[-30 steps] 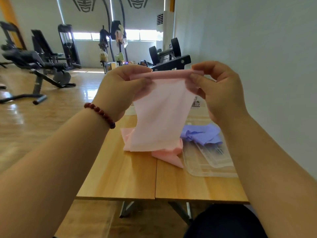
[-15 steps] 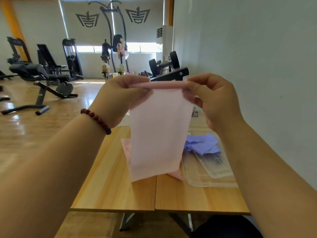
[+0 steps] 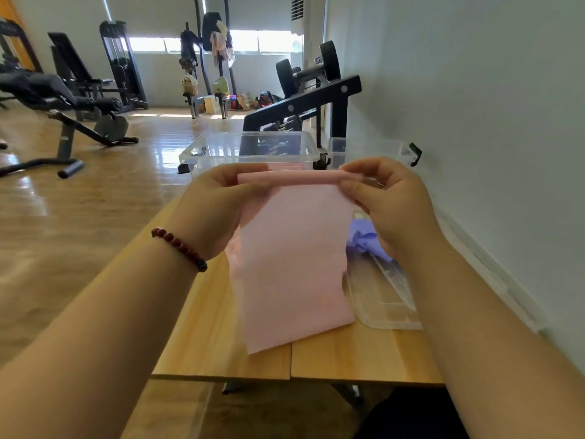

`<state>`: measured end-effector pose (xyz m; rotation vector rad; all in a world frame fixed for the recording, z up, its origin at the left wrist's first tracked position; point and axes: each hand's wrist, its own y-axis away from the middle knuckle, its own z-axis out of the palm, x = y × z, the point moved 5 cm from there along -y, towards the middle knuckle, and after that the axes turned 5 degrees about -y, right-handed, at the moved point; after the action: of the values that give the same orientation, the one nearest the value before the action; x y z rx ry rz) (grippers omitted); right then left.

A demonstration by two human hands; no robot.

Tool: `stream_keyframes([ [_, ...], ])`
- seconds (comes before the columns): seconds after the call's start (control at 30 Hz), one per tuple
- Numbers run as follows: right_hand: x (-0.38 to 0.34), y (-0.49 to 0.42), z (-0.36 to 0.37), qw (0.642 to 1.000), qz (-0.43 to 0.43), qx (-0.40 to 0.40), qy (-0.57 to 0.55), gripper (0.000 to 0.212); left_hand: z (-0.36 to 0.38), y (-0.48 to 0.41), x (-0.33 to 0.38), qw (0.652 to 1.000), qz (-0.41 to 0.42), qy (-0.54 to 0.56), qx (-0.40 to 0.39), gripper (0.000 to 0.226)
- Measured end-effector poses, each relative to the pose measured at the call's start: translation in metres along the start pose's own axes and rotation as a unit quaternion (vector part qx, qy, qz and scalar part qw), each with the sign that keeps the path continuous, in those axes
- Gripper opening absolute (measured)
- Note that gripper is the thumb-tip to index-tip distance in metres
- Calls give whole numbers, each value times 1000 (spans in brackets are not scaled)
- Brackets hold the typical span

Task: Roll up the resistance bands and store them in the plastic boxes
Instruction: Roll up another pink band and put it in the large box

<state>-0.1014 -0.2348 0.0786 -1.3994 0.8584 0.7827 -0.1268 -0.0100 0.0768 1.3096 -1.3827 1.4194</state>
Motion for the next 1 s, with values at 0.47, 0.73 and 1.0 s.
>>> stream_keyframes([
  [0.47, 61, 3, 37, 998, 65, -14, 5, 41, 4, -20, -52, 1000, 0, 0, 14, 18],
  [0.73, 69, 4, 39, 995, 89, -54, 13, 50, -1, -24, -66, 1000, 6, -18, 11, 19],
  [1.0, 62, 5, 38, 995, 79, -60, -1, 48, -6, -24, -62, 999, 18, -19, 31, 12],
])
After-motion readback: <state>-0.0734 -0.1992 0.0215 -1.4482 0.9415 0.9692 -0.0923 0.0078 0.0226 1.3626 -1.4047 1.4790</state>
